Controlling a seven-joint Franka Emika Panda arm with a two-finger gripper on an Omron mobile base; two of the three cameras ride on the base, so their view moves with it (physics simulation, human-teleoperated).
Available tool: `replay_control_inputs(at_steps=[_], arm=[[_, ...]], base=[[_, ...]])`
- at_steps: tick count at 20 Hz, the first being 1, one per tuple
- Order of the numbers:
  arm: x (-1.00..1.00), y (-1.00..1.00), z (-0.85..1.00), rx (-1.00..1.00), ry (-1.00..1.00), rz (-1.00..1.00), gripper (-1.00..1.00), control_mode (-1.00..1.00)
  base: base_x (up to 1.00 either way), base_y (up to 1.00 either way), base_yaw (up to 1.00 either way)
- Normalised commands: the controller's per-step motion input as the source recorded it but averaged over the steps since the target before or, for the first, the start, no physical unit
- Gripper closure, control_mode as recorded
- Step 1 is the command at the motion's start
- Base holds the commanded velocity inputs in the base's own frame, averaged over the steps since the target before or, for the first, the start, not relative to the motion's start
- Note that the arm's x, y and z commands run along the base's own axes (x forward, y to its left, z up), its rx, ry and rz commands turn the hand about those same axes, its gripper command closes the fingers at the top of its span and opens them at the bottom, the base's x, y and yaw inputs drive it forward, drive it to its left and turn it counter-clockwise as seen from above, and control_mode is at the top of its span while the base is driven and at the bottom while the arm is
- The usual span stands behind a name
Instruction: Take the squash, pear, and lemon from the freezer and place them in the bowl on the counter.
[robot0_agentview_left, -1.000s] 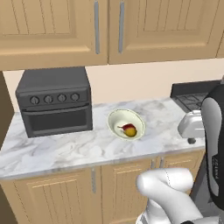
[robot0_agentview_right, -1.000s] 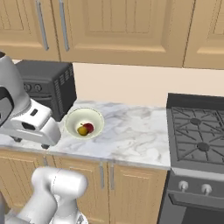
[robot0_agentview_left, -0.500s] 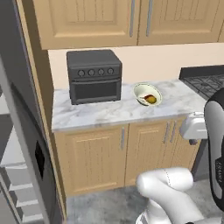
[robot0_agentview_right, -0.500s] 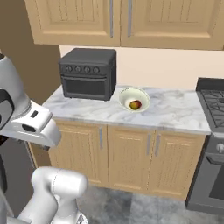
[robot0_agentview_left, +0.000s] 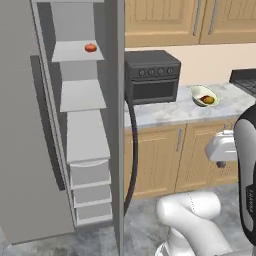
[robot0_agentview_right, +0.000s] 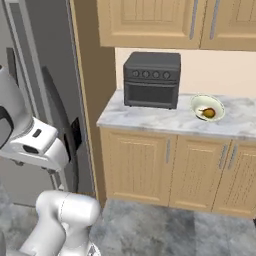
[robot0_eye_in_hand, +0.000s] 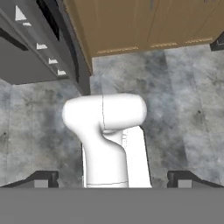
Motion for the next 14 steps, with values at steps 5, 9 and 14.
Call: replay_control_inputs(at_steps=[5, 9, 14], arm=[[0.00, 0.00, 0.00, 0.00, 0.00, 0.00, -1.00, 1.00], [0.00, 0.00, 0.00, 0.00, 0.00, 0.00, -1.00, 1.00], [0.00, 0.00, 0.00, 0.00, 0.00, 0.00, -1.00, 1.00]], base=[[0.03, 1.00, 0.00], [0.01, 0.91, 0.01], [0.23, 0.85, 0.00]])
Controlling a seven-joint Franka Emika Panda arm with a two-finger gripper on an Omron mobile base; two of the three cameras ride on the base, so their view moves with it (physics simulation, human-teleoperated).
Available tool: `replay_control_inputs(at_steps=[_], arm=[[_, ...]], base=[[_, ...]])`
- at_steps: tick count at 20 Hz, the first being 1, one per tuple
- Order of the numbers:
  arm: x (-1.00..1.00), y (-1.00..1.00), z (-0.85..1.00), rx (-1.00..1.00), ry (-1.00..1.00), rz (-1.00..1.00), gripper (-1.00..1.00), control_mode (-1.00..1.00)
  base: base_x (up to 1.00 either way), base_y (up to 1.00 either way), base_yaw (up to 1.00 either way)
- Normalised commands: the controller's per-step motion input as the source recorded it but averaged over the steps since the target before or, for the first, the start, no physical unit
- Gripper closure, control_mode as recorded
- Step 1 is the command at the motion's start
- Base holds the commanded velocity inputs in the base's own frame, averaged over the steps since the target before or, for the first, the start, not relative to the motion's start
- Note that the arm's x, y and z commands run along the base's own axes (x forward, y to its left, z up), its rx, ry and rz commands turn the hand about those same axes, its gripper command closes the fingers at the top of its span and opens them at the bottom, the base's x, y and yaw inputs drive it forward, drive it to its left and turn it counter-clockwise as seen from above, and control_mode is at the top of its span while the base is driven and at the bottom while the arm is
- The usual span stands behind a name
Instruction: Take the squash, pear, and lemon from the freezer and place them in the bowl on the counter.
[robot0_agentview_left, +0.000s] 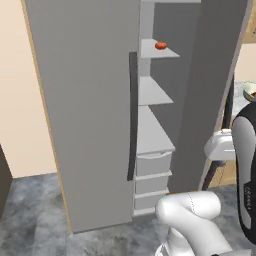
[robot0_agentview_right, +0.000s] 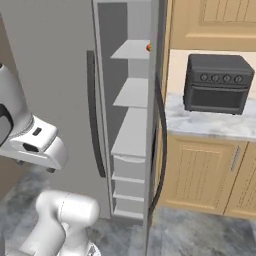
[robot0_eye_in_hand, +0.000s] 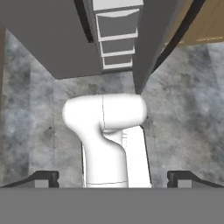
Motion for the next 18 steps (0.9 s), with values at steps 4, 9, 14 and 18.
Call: replay_control_inputs(at_steps=[4, 9, 14, 18], arm=[[0.00, 0.00, 0.00, 0.00, 0.00, 0.00, -1.00, 1.00], [0.00, 0.00, 0.00, 0.00, 0.00, 0.00, -1.00, 1.00], [0.00, 0.00, 0.00, 0.00, 0.00, 0.00, -1.00, 1.00], [0.00, 0.00, 0.00, 0.00, 0.00, 0.00, -1.00, 1.00]], base=[[0.50, 0.34, 0.00], [0.70, -0.10, 0.00], [0.73, -0.14, 0.00], [0.53, -0.29, 0.00]])
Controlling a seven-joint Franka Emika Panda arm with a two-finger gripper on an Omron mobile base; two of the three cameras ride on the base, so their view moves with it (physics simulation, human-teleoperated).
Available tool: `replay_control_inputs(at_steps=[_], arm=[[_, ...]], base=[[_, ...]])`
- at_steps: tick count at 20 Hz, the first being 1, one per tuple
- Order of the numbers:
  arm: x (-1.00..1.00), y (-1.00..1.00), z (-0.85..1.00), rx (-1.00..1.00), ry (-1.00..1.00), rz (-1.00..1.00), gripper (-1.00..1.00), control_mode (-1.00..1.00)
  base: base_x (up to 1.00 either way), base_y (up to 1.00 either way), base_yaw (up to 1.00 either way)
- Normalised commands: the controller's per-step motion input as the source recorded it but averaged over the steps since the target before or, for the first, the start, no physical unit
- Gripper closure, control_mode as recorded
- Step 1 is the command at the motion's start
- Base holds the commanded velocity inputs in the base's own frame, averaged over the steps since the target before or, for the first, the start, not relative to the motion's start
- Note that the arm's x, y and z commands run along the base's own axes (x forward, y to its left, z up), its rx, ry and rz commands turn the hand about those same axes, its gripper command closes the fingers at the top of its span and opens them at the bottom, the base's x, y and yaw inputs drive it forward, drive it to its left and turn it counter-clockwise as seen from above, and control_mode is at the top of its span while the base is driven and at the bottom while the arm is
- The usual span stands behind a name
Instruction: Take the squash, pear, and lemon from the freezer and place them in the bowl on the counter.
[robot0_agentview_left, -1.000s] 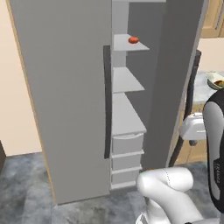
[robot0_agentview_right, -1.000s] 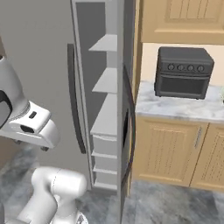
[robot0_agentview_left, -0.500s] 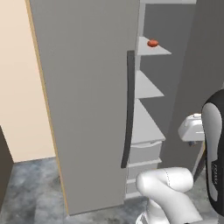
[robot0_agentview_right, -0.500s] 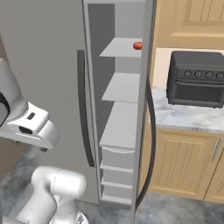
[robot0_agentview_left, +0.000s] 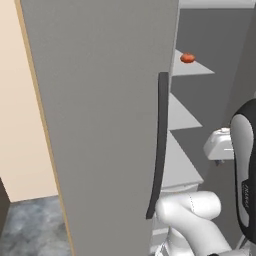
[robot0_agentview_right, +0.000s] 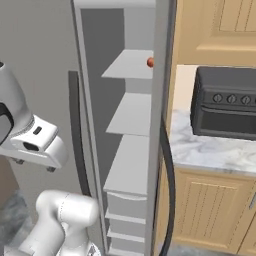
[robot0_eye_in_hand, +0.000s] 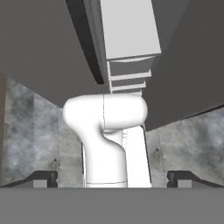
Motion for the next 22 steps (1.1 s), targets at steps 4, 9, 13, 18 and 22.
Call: replay_control_inputs(at_steps=[4, 9, 13, 18, 22], arm=[[0.00, 0.00, 0.00, 0.00, 0.00, 0.00, -1.00, 1.00], [0.00, 0.00, 0.00, 0.00, 0.00, 0.00, -1.00, 1.00], [0.00, 0.00, 0.00, 0.00, 0.00, 0.00, -1.00, 1.00], [0.00, 0.00, 0.00, 0.00, 0.00, 0.00, -1.00, 1.00], [0.00, 0.00, 0.00, 0.00, 0.00, 0.00, -1.00, 1.00]], base=[[0.37, -0.31, 0.01], [0.52, -0.18, 0.01], [0.38, -0.20, 0.02], [0.15, -0.16, 0.01], [0.15, -0.36, 0.00]])
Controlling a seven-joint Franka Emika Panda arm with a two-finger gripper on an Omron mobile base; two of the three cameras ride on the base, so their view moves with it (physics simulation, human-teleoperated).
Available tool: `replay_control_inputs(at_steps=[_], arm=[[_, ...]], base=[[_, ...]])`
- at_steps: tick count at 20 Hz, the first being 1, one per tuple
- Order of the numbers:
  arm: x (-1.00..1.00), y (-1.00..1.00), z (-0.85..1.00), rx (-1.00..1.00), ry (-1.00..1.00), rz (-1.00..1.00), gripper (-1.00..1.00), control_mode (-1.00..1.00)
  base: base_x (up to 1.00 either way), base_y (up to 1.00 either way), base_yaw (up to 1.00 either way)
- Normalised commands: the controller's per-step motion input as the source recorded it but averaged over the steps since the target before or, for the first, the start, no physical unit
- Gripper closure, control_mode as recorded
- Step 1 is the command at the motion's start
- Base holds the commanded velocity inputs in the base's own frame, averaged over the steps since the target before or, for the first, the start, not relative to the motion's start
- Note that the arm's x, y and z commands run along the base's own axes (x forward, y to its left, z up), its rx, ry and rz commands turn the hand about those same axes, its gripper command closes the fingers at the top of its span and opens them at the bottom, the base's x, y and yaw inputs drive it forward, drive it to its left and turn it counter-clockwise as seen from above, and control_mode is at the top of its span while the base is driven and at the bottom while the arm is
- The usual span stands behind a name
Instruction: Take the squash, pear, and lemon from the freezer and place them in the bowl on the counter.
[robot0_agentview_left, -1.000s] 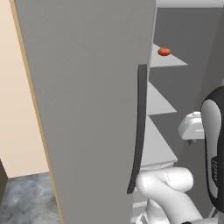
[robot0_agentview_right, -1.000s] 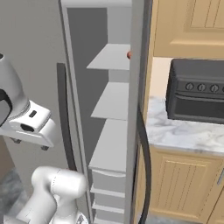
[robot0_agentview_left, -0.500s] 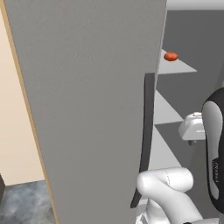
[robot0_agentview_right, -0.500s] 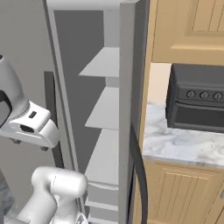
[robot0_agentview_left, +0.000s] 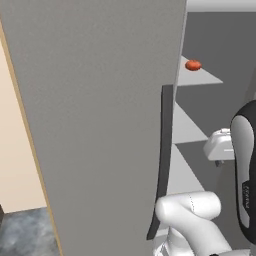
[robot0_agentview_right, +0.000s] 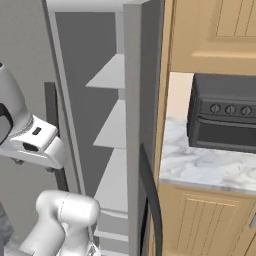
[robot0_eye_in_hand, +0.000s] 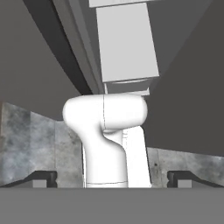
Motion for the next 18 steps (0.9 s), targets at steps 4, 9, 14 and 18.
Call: replay_control_inputs(at_steps=[4, 9, 14, 18], arm=[[0.00, 0.00, 0.00, 0.00, 0.00, 0.00, -1.00, 1.00], [0.00, 0.00, 0.00, 0.00, 0.00, 0.00, -1.00, 1.00], [0.00, 0.00, 0.00, 0.00, 0.00, 0.00, -1.00, 1.00], [0.00, 0.00, 0.00, 0.00, 0.00, 0.00, -1.00, 1.00]], base=[[0.40, -0.27, 0.00], [0.38, -0.12, 0.00], [0.48, -0.19, 0.00], [0.61, -0.10, 0.00]])
